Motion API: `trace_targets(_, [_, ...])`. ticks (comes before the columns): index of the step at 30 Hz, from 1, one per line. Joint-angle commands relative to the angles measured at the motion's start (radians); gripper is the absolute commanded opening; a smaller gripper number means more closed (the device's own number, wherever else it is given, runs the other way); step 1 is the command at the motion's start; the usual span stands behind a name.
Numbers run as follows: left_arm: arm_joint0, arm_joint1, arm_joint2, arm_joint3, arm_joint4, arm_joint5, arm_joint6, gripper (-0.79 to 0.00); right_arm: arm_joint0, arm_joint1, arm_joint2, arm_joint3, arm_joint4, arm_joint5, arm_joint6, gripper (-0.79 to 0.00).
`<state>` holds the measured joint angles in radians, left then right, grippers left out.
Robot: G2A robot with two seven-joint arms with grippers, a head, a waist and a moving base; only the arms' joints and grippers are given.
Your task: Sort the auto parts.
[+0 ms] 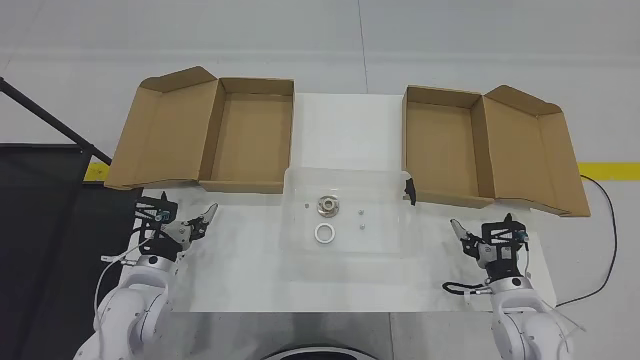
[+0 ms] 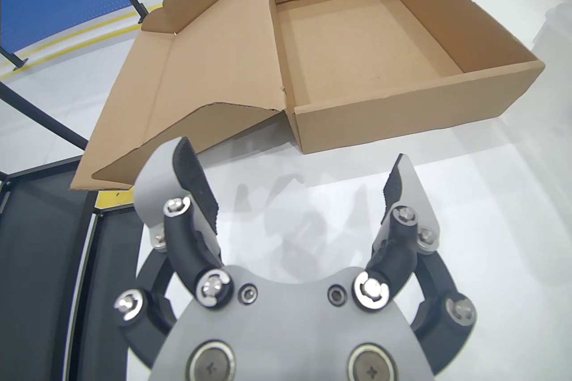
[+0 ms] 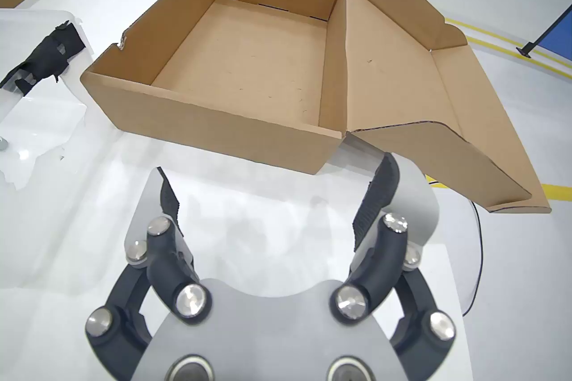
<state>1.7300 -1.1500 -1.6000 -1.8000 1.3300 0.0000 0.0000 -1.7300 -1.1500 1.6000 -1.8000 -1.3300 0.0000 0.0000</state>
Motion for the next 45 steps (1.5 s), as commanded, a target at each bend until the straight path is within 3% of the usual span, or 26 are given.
trace_targets(1, [0.000,0.000,0.000,0.000,0.000,0.000,0.000,0.000,0.000,0.000,0.000,0.000,0.000,0.000,0.000,0.000])
trace_targets(17, [0.004,-0.003,0.010,-0.012,0.023,0.009,0.037,0.000,0.003,0.000,0.001,-0.010,-0.006,-0.004,-0.003,0.000])
trace_targets(25, [0.021,-0.006,0.006,-0.028,0.036,0.027,0.062,0.000,-0.031,0.006,0.044,-0.223,-0.073,-0.057,0.060,0.000])
trace_targets(32, [0.021,-0.006,0.006,-0.028,0.036,0.027,0.062,0.000,-0.009,0.017,0.021,-0.445,-0.153,-0.235,0.345,0.000])
trace_targets(39, [0.021,-0.006,0.006,-0.028,0.036,0.027,0.062,0.000,0.129,0.022,-0.113,-0.529,-0.144,-0.405,0.707,0.000])
trace_targets(45, [0.021,-0.006,0.006,-0.028,0.036,0.027,0.062,0.000,0.296,0.007,-0.269,-0.485,-0.120,-0.365,0.914,0.000])
